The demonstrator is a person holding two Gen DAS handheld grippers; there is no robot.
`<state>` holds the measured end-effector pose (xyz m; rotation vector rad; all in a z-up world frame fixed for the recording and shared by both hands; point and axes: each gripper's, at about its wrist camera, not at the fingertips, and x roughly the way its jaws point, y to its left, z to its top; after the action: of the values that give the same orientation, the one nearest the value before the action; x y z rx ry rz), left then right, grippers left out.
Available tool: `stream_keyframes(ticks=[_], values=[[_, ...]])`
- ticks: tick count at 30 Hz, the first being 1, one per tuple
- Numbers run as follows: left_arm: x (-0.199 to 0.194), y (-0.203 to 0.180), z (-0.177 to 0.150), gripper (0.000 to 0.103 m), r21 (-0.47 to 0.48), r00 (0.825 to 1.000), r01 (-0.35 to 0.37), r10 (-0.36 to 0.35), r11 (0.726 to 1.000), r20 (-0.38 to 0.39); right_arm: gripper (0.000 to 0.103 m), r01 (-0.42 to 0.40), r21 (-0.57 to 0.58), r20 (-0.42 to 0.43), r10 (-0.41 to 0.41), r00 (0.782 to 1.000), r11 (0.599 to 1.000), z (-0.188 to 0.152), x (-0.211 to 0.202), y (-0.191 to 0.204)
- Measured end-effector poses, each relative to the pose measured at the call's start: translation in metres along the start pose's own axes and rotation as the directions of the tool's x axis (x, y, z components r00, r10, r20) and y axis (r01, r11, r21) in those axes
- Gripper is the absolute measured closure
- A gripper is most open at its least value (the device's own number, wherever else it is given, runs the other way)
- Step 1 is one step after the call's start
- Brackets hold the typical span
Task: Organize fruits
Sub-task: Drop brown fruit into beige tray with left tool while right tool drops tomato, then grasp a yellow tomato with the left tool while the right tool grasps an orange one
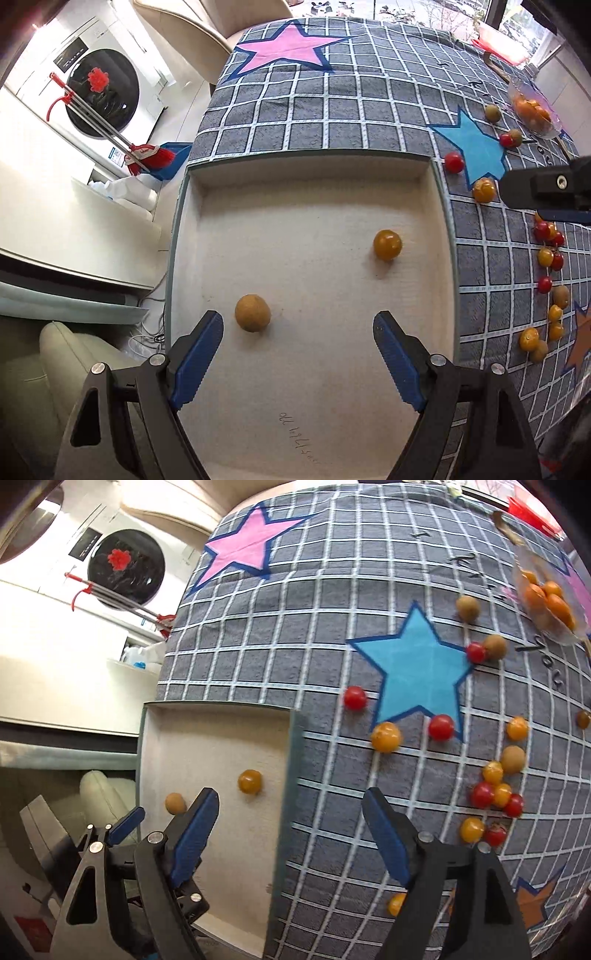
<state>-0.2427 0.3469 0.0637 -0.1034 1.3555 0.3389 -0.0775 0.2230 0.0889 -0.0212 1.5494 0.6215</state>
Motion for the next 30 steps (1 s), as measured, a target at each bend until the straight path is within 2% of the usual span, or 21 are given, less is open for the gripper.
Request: stream_keyframes(ticks=[5, 12, 20, 30], values=[[-0.016, -0.034, 0.018, 0.018, 0.073, 0.999, 0.04, -0.042, 0.997, 0.024, 0.02, 0.066, 0.114, -0.008, -0.066, 0.998, 0.991, -0.022, -0.016, -0.069], [-0.024, -0.082, 0.048, 0.018, 0.129, 0.993, 0.108, -0.113, 0.986, 0.037, 0.02, 0.132, 0.268, -0.038, -0.126, 0.991, 0.954, -0.042, -0.024, -0.145], [-0.007, -0.123, 0.081, 0.018, 0.121, 0.992, 0.12, -0.124, 0.985, 0.027, 0.02, 0.135, 0.275, -0.022, -0.134, 0.991, 0.952, -0.025, -0.026, -0.166], [0.039, -0.138, 0.098, 0.018, 0.086, 0.997, 0.082, -0.08, 0.993, -0.021, 0.02, 0.157, 0.225, -0.027, -0.155, 0.988, 0.962, 0.01, -0.006, -0.176]])
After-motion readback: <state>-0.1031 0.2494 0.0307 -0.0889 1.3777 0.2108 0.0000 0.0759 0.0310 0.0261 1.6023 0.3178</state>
